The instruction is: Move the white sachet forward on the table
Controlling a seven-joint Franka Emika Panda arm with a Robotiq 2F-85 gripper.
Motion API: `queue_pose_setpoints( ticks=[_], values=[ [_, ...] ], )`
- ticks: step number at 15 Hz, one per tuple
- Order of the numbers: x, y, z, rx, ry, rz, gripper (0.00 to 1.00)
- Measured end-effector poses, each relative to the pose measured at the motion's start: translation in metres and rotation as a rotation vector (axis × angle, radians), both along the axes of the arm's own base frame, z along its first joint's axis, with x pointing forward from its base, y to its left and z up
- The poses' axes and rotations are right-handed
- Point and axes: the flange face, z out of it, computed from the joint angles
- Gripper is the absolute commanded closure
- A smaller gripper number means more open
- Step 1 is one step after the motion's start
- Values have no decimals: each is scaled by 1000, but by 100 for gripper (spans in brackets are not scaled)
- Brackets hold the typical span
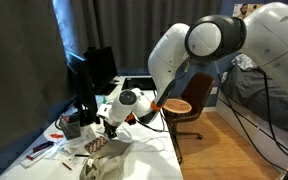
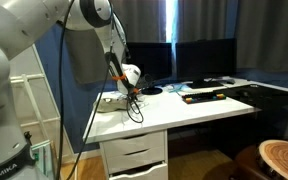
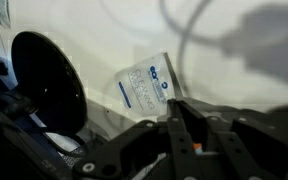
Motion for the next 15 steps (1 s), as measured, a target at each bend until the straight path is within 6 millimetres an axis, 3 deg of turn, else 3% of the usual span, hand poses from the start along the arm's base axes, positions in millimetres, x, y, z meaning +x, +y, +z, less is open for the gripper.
queue_pose_setpoints(
  ticks=[1,2,7,12,15],
  values=[
    [3,2,-1,1,-6,14,69],
    [6,4,-2,1,-12,24,68],
    [12,2,-3,-2,-19,30,34],
    [19,-18,20,36,-4,-57,1],
    [19,-37,49,110,42,-190,0]
  ],
)
